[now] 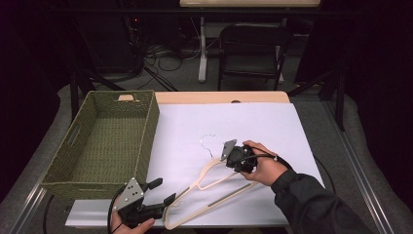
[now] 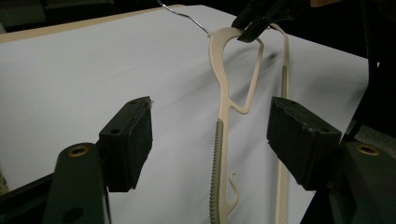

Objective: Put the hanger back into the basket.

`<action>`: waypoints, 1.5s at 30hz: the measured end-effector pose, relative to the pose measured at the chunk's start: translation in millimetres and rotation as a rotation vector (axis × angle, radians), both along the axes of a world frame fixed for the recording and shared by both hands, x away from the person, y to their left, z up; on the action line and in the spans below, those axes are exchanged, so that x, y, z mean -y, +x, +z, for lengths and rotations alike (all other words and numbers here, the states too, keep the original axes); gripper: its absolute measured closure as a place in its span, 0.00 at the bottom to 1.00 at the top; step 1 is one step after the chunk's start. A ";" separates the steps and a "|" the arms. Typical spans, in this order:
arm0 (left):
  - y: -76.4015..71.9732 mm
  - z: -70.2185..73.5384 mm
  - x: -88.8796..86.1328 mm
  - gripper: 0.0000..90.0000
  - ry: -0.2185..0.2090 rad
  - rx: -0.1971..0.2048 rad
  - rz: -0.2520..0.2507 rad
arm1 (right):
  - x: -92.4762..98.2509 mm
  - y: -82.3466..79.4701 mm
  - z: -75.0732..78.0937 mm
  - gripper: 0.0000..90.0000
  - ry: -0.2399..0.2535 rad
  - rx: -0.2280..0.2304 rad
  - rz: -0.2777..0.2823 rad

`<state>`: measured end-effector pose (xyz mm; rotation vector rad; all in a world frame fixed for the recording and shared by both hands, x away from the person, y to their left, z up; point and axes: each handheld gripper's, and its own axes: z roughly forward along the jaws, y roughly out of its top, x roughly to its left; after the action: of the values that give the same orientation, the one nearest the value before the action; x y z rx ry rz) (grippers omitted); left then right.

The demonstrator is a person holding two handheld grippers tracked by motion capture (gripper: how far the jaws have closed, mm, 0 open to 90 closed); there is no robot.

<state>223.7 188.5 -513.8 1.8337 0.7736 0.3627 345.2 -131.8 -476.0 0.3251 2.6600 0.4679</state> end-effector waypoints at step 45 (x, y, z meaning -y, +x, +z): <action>70.3 4.9 67.0 0.53 0.050 -0.346 -0.205 | 12.1 -23.4 17.3 0.86 0.053 0.199 0.104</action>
<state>293.9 121.5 -508.9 2.0304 0.8037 -0.0710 321.8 -143.9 -458.7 0.1477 2.4816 0.5727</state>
